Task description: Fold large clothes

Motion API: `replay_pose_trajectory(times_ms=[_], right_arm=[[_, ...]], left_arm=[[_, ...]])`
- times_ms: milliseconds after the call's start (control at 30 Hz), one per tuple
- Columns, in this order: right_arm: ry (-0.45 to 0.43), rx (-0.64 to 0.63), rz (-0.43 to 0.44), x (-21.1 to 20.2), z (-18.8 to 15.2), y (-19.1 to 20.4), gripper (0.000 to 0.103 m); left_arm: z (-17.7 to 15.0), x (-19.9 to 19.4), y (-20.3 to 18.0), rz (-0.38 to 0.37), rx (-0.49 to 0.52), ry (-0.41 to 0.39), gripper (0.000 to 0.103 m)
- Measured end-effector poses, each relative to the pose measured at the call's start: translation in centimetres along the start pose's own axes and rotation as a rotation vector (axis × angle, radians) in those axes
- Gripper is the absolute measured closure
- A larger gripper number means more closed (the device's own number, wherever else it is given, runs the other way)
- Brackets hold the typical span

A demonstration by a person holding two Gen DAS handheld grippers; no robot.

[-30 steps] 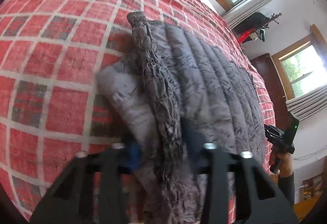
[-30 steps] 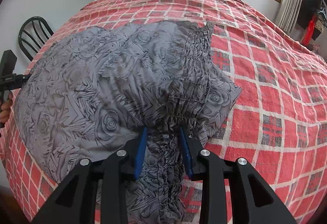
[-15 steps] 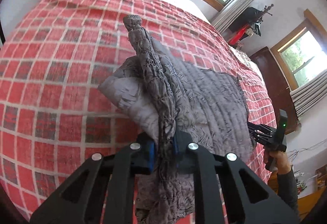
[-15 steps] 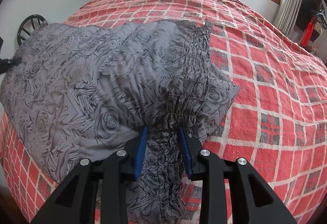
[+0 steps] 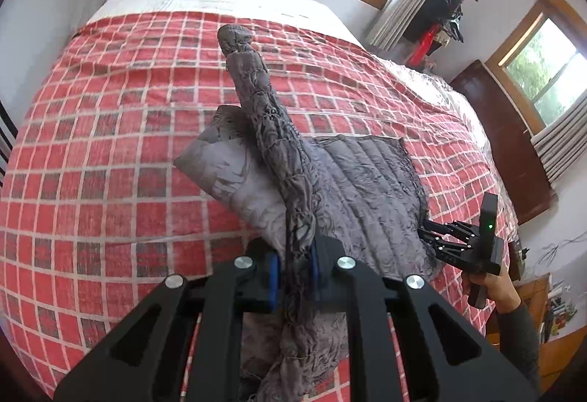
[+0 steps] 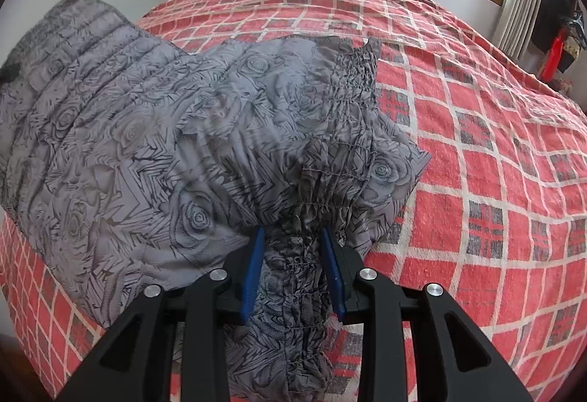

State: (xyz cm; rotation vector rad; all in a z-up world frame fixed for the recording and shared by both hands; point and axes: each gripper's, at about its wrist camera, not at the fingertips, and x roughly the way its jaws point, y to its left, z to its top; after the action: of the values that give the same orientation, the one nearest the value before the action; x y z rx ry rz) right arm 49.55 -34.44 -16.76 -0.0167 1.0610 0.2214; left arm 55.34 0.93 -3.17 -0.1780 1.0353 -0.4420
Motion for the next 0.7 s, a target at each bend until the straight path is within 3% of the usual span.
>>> replay_pose_trajectory(times_ms=[700], right_arm=[[-0.009, 0.008, 0.024, -0.1, -0.3, -0.4, 0.072]], left_arm=[[2.6, 1.1, -9.8, 0.057, 0.115, 0.033, 0.092]])
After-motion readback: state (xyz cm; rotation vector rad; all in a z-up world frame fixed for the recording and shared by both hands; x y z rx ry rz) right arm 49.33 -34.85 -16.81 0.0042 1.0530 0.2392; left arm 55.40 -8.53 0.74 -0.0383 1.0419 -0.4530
